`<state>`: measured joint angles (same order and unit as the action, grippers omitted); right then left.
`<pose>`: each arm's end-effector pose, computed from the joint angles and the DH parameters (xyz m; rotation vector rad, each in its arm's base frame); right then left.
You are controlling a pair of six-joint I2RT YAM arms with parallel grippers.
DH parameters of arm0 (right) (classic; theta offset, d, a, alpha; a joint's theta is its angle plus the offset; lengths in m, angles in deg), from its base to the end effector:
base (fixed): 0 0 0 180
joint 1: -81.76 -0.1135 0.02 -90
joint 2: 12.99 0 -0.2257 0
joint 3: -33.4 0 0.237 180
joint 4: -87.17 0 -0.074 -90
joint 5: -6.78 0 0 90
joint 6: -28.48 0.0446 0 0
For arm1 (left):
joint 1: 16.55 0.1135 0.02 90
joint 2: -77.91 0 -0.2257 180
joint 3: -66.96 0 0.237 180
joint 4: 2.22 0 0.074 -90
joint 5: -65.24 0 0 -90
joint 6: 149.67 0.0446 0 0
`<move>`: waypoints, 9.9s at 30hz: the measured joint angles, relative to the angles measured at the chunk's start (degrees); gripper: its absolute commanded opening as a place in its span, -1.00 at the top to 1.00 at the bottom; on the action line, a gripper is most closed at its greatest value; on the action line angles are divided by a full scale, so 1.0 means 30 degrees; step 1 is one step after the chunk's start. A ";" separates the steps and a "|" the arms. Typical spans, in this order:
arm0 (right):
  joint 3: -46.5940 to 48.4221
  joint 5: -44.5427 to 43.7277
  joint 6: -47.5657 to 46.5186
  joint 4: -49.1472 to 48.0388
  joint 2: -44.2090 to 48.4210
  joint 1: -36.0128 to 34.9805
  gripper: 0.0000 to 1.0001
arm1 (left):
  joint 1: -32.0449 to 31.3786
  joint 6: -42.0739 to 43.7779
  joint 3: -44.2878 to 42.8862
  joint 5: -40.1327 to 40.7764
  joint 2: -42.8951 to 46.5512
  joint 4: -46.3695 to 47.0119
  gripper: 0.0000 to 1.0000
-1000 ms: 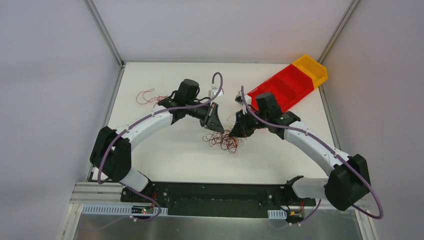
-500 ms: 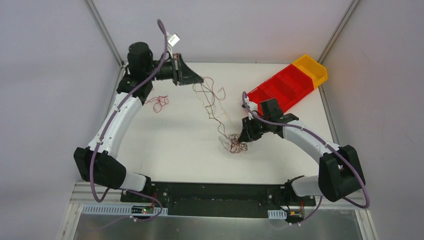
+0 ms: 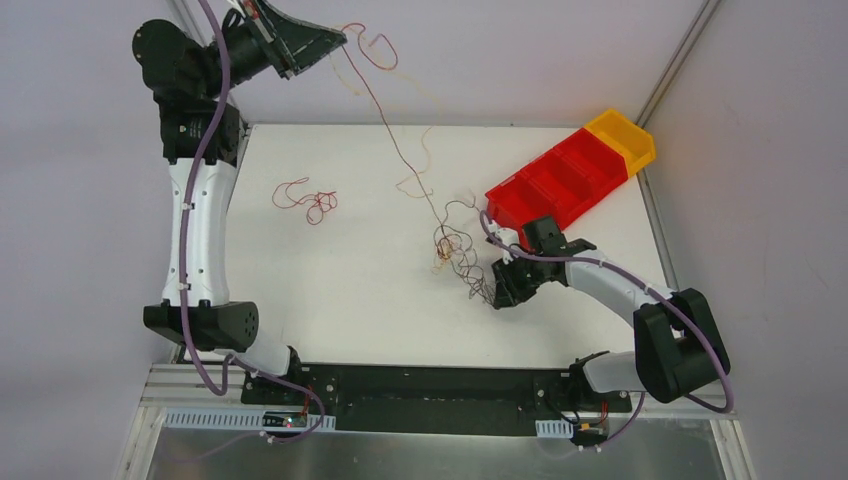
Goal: Untangle the cables
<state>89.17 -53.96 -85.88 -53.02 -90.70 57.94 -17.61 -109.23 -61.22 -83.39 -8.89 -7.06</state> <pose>0.2155 0.1190 0.1460 -1.2039 2.2788 0.6683 0.2626 -0.0429 0.5534 0.5487 1.2403 -1.2284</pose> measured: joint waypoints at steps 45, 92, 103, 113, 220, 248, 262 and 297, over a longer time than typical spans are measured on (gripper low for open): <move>0.2637 -0.1341 -0.7533 0.7344 0.2579 0.3599 -0.12 | 0.2710 -0.2259 -0.8910 0.2914 -0.3315 0.1472 1.00; 0.8561 0.1967 0.2834 -0.8750 -0.9406 -0.7650 -0.19 | 0.0561 0.3810 0.6681 -0.2215 0.4371 -0.2645 1.00; 1.0127 -0.0306 0.3555 -0.9107 -0.8233 -0.7890 1.00 | 0.3271 0.4167 0.6688 0.0838 0.4393 -0.4233 1.00; 1.4528 -0.0546 0.6696 -0.9194 -0.2521 -0.6972 1.00 | 0.3373 0.4656 0.6747 0.1413 0.4845 -0.3920 1.00; 1.4404 -0.1515 0.3927 0.2929 -0.8743 -0.0517 -0.55 | -0.2572 2.7474 1.5118 0.6696 0.0794 -1.7974 -0.47; 1.1395 0.2572 0.7461 -0.2448 -0.4277 -0.1749 1.00 | -0.5093 1.8557 1.8141 0.4160 0.3351 -0.8961 -0.81; 1.1395 0.3235 0.9275 -0.2790 -0.3978 -0.2790 1.00 | -0.6980 1.5409 1.7966 0.3475 0.2251 -0.5952 0.74; 2.4327 -0.3308 0.8080 -0.2266 -0.6346 1.2364 1.00 | -0.5421 1.4440 1.2393 0.4626 0.1443 -0.8123 -0.98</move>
<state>162.15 -63.89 -61.64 -59.82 -109.74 95.04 -33.87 -65.91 -24.04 -69.51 -4.56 -31.43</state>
